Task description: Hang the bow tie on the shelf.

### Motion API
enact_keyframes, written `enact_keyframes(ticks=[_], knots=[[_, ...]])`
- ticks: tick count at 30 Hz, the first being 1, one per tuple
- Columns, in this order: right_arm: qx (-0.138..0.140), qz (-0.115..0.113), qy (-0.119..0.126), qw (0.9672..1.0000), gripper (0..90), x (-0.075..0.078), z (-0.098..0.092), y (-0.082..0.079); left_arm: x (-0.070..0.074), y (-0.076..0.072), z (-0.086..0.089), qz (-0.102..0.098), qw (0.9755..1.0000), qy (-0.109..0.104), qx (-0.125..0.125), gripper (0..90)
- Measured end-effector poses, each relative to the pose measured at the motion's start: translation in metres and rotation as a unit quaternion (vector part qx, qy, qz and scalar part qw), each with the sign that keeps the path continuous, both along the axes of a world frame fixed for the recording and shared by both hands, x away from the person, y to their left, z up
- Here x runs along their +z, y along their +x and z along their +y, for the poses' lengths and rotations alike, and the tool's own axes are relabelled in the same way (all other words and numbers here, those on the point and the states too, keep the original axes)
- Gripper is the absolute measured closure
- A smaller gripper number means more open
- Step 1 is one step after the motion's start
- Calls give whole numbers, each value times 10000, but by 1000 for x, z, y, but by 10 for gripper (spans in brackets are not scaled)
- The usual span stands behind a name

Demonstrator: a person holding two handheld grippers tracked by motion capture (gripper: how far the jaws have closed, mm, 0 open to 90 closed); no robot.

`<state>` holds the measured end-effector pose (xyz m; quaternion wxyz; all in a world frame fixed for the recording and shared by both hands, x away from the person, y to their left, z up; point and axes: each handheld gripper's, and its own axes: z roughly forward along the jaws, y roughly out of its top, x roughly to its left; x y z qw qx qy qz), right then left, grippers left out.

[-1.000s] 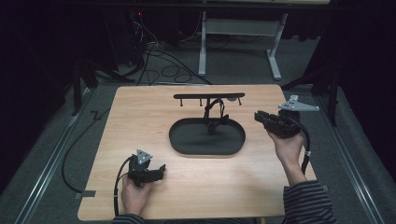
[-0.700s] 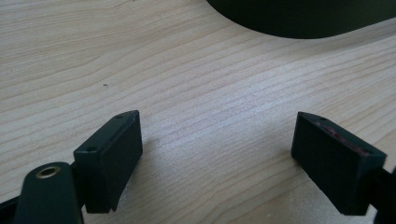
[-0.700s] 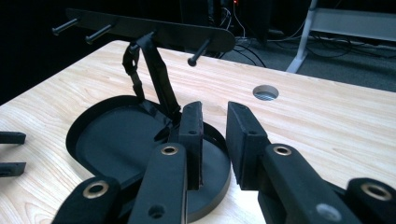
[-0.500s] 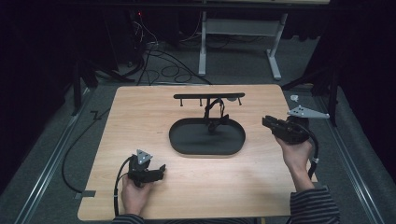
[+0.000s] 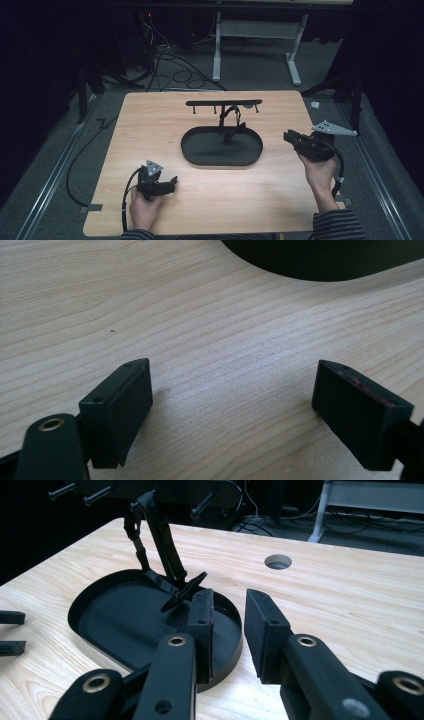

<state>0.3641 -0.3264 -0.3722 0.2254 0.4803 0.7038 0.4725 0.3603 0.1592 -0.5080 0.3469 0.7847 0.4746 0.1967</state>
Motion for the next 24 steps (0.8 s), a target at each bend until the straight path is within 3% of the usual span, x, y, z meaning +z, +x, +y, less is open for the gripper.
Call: enact_keyframes(ticks=[24], knots=[[-14, 188, 181, 9997, 739, -33, -1, -12, 0, 0, 0, 0, 10000, -1, -9, 168]])
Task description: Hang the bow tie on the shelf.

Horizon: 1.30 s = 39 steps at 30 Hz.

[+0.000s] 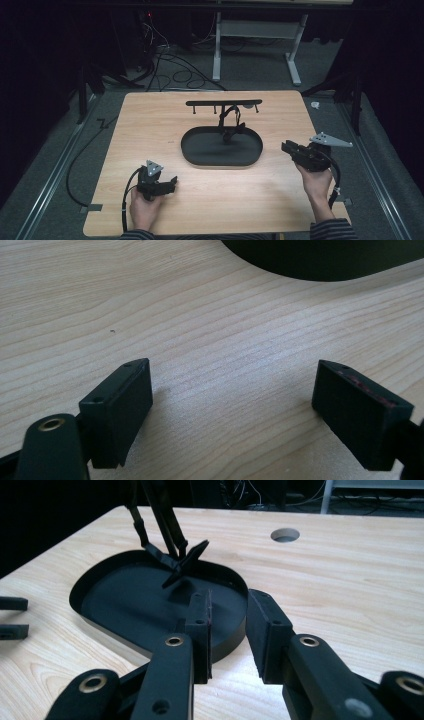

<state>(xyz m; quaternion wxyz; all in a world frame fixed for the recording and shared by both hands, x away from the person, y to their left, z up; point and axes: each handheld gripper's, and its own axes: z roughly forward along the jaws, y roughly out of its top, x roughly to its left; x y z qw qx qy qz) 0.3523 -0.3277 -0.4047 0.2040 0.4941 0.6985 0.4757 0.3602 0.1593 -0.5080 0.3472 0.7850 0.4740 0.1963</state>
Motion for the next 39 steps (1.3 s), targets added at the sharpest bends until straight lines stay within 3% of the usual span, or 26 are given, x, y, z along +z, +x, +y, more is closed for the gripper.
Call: enact_keyframes(ticks=[8, 14, 23, 39], knots=[[20, 97, -14, 10000, 736, -13, 6, -1, 0, 0, 0, 1, 10000, -1, -12, 168], [-44, 46, -73, 10000, 726, -22, 8, -3, 0, 0, 0, 0, 10000, -1, -12, 168], [-116, 242, -81, 9996, 713, -42, 9, -2, 0, 0, 0, -1, 10000, -1, -13, 168], [-159, 411, -341, 9984, 715, -64, 18, 4, 0, 0, 0, 0, 10000, -2, -13, 168]])
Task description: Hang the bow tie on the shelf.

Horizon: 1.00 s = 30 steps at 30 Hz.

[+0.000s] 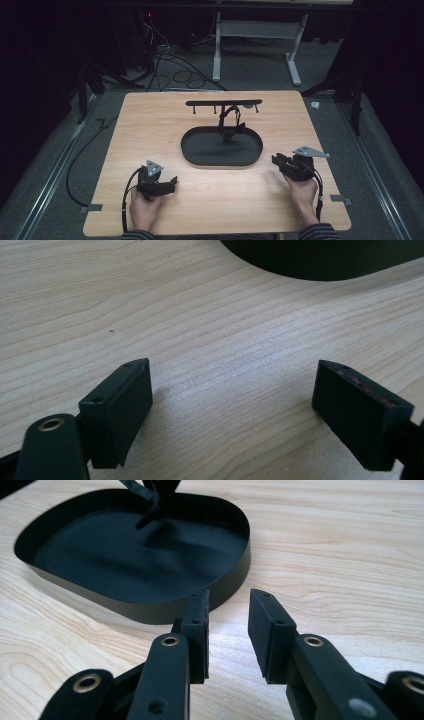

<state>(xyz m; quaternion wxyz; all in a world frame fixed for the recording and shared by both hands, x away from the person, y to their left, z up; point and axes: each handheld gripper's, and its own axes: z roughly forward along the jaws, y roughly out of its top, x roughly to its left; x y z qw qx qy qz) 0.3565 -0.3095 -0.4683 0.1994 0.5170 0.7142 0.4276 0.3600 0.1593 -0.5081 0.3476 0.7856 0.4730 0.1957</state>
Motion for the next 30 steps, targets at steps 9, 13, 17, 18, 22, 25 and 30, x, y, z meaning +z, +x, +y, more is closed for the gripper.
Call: enact_keyframes(ticks=[9, 13, 17, 18, 22, 25, 30], knots=[[-14, 191, -233, 9995, 696, -9, 4, 6, 0, 0, 0, 0, 10000, 0, -1, 168], [-16, 264, -332, 9991, 681, -13, 7, 9, 0, 0, 0, -1, 10000, 0, 0, 168], [-18, 269, -427, 9987, 663, -15, 10, 11, 0, 0, 0, 0, 10000, 1, -1, 168], [-16, 281, -437, 9986, 653, -16, 10, 12, 0, 0, 0, -1, 10000, 0, -1, 168], [-57, 356, -573, 9977, 639, -21, 13, 14, 0, 0, 0, 0, 10000, 0, 0, 168], [-120, 385, -679, 9969, 628, -23, 14, 16, 0, 0, 0, 0, 10000, 0, 0, 168], [-97, 436, -901, 9949, 564, -32, 18, 18, 0, 0, 0, -2, 10000, -2, 1, 168]])
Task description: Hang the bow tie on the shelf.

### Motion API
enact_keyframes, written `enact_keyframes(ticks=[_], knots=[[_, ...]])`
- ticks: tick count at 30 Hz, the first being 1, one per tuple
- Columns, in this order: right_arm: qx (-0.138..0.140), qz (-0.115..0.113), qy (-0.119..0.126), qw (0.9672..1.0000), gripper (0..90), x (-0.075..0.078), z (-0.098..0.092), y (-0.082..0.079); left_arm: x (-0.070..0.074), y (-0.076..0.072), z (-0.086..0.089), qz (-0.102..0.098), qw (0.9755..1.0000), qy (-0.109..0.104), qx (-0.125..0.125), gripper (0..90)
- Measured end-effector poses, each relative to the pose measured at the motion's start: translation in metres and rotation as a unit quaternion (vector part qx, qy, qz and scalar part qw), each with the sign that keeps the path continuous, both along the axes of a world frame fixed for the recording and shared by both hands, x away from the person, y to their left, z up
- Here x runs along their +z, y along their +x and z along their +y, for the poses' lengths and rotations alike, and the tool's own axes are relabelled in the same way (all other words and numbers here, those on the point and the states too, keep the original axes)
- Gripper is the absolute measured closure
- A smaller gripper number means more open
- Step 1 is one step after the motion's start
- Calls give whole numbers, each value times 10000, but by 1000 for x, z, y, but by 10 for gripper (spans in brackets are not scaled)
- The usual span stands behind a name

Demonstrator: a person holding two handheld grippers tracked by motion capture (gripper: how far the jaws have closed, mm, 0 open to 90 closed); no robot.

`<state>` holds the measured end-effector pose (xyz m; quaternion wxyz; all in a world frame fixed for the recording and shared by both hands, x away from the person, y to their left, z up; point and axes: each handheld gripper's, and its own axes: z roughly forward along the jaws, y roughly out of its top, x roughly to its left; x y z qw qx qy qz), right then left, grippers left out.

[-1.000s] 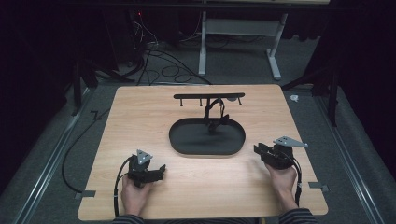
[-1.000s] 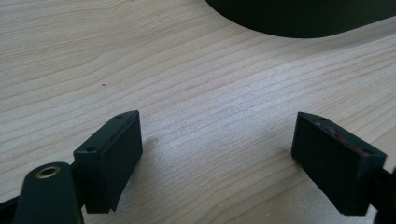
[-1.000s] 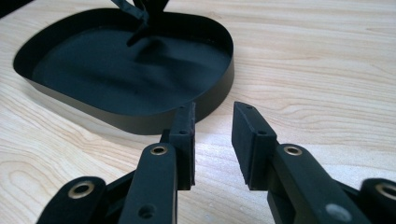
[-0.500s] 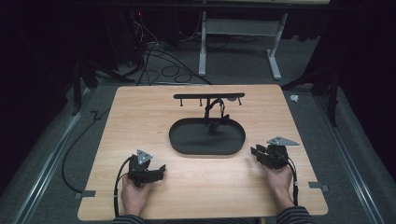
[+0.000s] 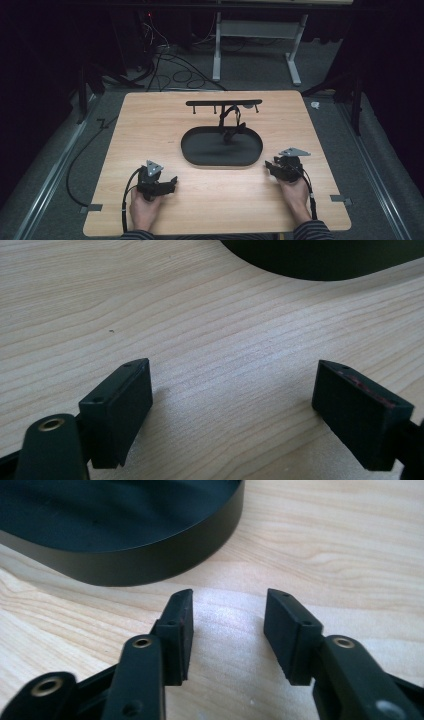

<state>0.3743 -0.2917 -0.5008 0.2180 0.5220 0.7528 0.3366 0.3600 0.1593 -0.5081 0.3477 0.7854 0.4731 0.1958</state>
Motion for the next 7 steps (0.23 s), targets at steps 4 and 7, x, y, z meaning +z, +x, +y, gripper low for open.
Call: enact_keyframes(ticks=[4, 7], knots=[[-17, -88, -178, 9998, 537, -1, 3, -2, 0, 0, 0, 0, 10000, 1, 0, 168], [32, -75, -174, 9998, 513, -1, 4, -2, 0, 0, 0, 0, 10000, 1, 0, 168]])
